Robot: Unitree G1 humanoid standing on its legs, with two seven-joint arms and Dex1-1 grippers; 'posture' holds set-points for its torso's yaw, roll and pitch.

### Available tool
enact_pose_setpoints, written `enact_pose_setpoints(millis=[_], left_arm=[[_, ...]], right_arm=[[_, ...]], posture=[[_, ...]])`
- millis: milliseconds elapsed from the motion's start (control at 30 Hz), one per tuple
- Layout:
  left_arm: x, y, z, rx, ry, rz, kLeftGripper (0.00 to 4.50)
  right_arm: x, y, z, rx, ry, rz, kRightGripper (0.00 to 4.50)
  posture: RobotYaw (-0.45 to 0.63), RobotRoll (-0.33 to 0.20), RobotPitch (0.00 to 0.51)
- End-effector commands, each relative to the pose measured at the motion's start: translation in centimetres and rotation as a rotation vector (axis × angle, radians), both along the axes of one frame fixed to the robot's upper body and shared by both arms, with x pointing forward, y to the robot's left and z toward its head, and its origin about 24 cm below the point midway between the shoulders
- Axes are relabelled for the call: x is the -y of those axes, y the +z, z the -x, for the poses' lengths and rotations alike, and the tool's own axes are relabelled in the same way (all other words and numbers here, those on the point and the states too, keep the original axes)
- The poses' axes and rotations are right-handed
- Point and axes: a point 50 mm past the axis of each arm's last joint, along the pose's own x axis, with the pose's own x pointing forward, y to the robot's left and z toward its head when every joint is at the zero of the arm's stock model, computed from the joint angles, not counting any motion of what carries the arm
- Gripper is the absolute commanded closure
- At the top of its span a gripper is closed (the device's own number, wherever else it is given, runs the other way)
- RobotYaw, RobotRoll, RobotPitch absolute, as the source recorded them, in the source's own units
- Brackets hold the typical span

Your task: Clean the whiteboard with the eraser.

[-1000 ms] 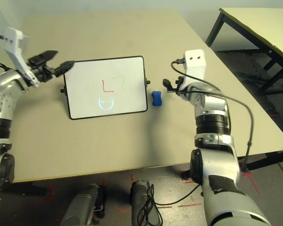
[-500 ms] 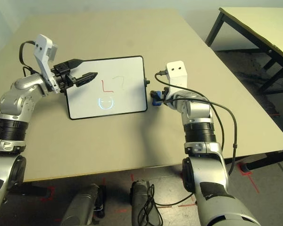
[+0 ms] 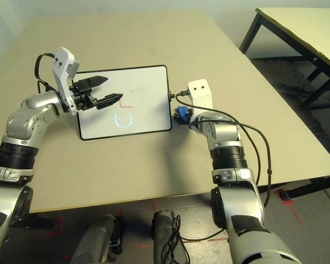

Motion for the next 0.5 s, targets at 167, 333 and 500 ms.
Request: enact_pose_setpoints(millis=[167,333,500], left_arm=[[-0.1,-0.1,0.1,-0.005,0.01,-0.006,0.0],[-0.1,-0.1,0.0,-0.003,0.013,-0.005,0.0],[0.1,0.0,-0.1,0.0,0.01,0.0,0.0]], right_arm=[[1.0,-1.4,0.3,-0.048,-0.061,0.037,3.7],[2.1,-0.6,0.1,-0.012,-0.11,0.062,3.86],[4.0,0.1,0.1,0.031,-0.174,0.114,3.86]], posture=[[0.01,0.0,0.173],[0.01,0.0,0.173],[0.01,0.0,0.16]])
